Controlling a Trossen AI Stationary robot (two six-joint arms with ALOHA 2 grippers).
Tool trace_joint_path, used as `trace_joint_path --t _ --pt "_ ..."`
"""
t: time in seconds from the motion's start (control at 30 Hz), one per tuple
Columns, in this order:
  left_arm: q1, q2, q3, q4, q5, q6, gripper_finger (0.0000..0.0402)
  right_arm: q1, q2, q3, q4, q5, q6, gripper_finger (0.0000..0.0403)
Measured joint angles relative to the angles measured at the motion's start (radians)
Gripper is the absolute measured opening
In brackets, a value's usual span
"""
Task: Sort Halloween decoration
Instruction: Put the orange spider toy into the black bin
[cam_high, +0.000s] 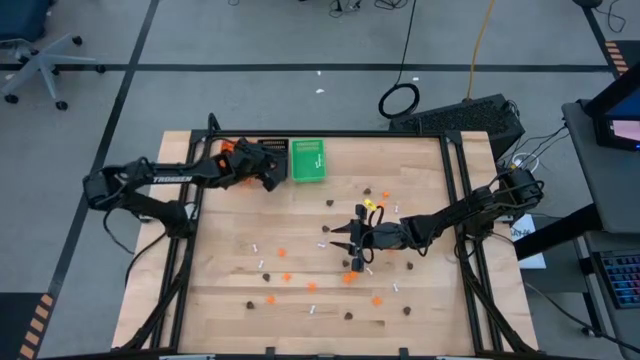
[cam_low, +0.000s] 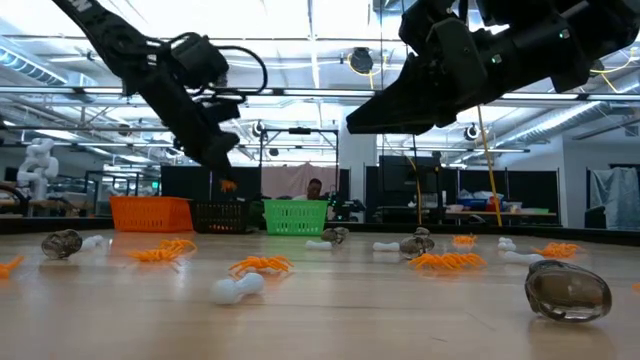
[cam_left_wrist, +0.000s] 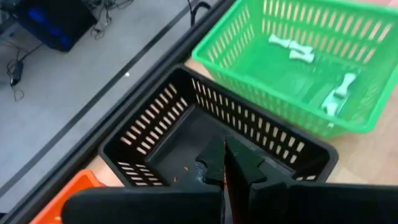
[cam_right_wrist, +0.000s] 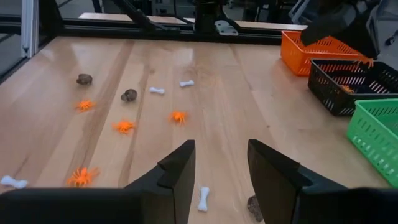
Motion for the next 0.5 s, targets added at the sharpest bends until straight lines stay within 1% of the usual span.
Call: trace_joint_path --t 0.2,0.27,0.43,0.5 --pt "0.023 0.063 -0.001 0.004 0.001 -0.003 0.0 0.0 0.0 0.0 0.003 0.001 0.013 0.0132" --pt "0.029 0.08 -0.001 0.024 0.002 -0.028 0.0 0.0 0.0 0.0 0.003 0.002 0.013 0.0132" --pt "0.033 0.107 -0.001 0.07 0.002 -0.051 0.0 -0.002 0.0 0.0 0.003 0.003 0.013 0.0132" --pt "0.032 0.111 -0.002 0.074 0.002 -0.051 0.0007 -0.002 0.0 0.0 0.004 0.003 0.013 0.0132"
